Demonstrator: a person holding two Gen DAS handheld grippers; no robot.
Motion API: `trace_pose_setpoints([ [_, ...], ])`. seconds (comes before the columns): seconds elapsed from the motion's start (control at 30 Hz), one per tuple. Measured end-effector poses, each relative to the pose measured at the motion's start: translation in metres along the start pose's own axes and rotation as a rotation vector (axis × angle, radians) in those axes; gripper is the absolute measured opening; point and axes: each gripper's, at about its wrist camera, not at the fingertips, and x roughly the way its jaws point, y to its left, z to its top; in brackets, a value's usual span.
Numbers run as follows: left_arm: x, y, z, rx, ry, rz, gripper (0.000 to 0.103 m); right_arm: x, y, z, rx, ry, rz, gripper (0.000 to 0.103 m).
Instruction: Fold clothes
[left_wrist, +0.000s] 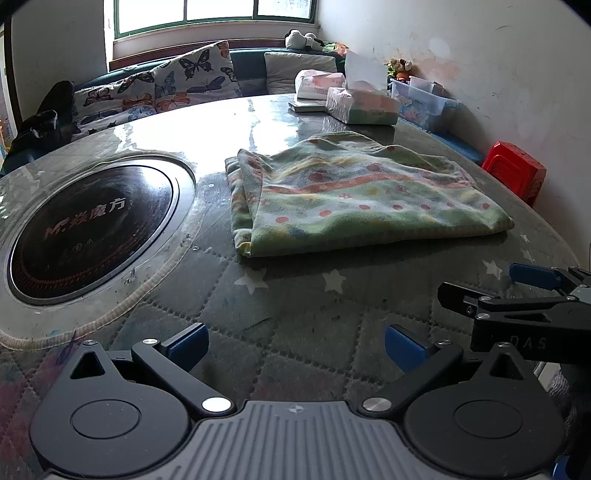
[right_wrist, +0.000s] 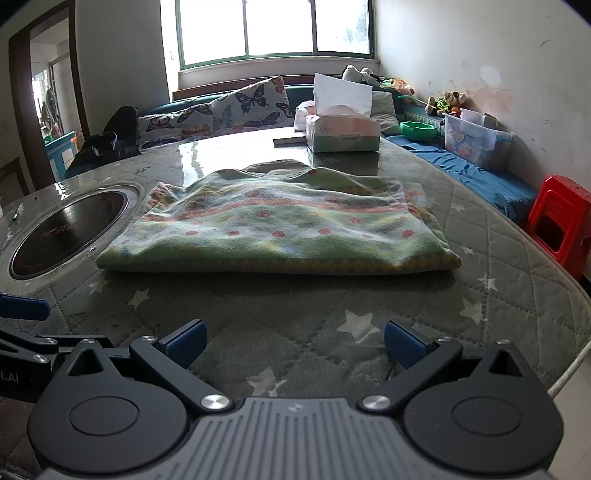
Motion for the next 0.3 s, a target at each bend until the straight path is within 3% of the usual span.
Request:
trace_pose_setpoints([
  [0.3, -0.0025, -0.0027, -0.0011, 0.007, -0.005, -0.005, 0.103, -0.0013, -0.0013, 0.0002, 0.006, -0.003, 0.001, 0.103],
])
